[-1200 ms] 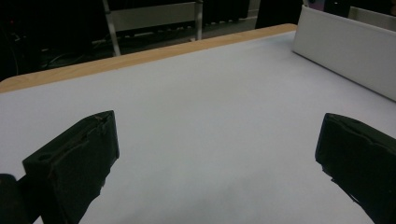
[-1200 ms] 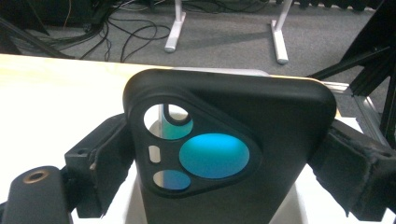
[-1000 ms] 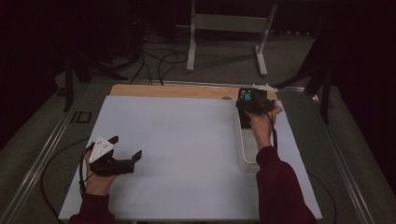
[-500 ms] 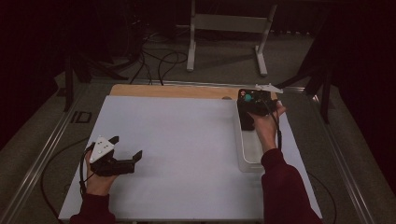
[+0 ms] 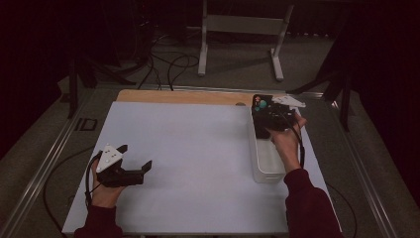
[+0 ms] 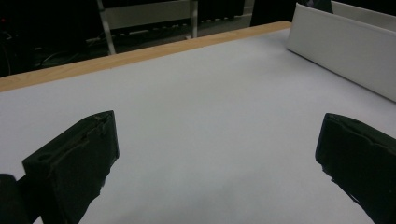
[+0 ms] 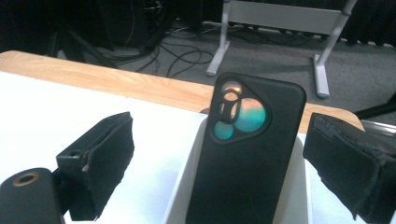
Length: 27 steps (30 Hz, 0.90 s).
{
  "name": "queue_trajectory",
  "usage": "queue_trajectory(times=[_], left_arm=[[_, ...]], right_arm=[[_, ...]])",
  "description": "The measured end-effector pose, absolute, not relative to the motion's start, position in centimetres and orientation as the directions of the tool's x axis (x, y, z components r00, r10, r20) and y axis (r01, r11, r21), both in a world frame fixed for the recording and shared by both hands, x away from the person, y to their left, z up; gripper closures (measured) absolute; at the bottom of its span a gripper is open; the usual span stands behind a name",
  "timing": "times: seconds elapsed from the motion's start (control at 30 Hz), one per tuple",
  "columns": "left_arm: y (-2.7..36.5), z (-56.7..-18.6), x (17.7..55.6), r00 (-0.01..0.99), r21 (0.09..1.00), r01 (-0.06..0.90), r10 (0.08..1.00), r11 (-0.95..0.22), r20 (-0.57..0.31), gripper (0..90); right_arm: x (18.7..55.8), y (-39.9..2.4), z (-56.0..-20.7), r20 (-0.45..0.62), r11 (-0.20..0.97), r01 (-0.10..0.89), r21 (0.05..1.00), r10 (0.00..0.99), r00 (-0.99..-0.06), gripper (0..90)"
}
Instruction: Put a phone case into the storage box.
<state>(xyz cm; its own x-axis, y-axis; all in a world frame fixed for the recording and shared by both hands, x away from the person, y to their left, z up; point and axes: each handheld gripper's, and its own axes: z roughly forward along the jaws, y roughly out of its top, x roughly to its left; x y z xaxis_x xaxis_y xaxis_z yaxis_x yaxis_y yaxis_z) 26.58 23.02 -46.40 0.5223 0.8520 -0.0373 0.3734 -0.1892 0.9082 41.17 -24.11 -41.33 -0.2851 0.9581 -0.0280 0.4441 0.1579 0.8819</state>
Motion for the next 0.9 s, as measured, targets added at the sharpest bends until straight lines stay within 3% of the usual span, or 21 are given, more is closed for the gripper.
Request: queue_trajectory(times=[0.9], left_arm=[[23.1,-46.7,26.3,0.536,0.916,0.35,0.844,-0.194,-0.026,0.0]], right_arm=[[29.9,-24.6,-44.0,0.029,0.142,0.33,0.933,0.886,-0.462,8.3]])
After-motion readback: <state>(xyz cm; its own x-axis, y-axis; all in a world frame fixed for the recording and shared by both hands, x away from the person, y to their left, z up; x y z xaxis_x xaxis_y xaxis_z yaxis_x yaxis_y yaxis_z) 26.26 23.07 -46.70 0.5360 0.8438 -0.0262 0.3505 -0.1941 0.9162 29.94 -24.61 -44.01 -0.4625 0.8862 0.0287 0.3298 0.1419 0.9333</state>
